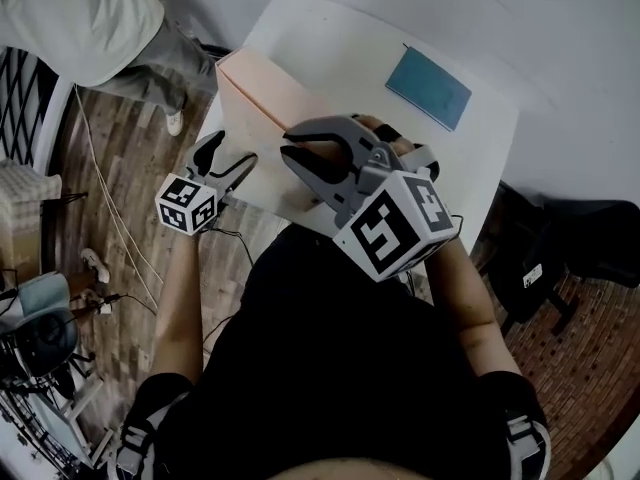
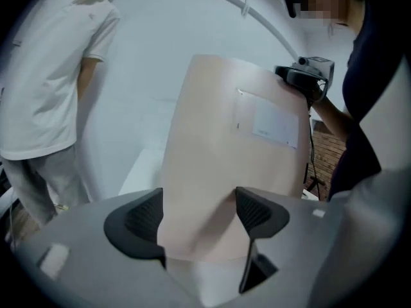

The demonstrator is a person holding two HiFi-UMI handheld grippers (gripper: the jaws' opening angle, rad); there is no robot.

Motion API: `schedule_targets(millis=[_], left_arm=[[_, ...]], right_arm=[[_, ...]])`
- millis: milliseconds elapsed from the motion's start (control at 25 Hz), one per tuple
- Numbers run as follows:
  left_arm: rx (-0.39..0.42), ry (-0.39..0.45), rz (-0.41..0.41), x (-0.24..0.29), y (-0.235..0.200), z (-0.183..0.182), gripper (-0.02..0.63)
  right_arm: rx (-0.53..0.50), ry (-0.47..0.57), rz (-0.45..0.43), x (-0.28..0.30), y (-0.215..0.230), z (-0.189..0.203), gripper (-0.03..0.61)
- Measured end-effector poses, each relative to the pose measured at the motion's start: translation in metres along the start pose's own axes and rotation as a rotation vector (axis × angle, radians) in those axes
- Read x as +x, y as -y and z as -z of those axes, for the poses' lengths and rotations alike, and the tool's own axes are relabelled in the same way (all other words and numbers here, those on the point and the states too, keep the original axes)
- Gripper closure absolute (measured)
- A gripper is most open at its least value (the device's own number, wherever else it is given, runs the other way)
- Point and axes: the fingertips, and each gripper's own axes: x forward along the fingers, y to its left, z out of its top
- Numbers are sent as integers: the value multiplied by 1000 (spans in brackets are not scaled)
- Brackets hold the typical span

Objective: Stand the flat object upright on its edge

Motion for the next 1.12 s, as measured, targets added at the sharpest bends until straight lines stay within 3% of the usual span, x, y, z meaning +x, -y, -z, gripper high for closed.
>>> schedule_targets(millis=[80, 240, 320, 560, 680, 840, 1120], left_arm=[[29, 4, 49, 5, 0, -1, 270], [74, 6, 67, -1, -3, 2, 244], [120, -26, 85, -3, -7, 1, 196], [371, -172, 240, -9, -6, -6, 133], [447, -214, 332, -7, 0, -8, 132], [476, -226, 391, 0, 6, -6, 133], [438, -103, 304, -6, 7, -5, 149]], right_arm=[[8, 12, -12, 1, -1, -2, 520], [-34, 30, -69, 4, -11, -11, 520], [-60, 38, -97, 5, -16, -15, 520], [-120, 61, -148, 9, -29, -24, 520], [-150, 77, -177, 11, -35, -28, 520], [-173, 92, -205, 11, -38, -29, 520], [-219, 94, -182, 10, -39, -28, 520]])
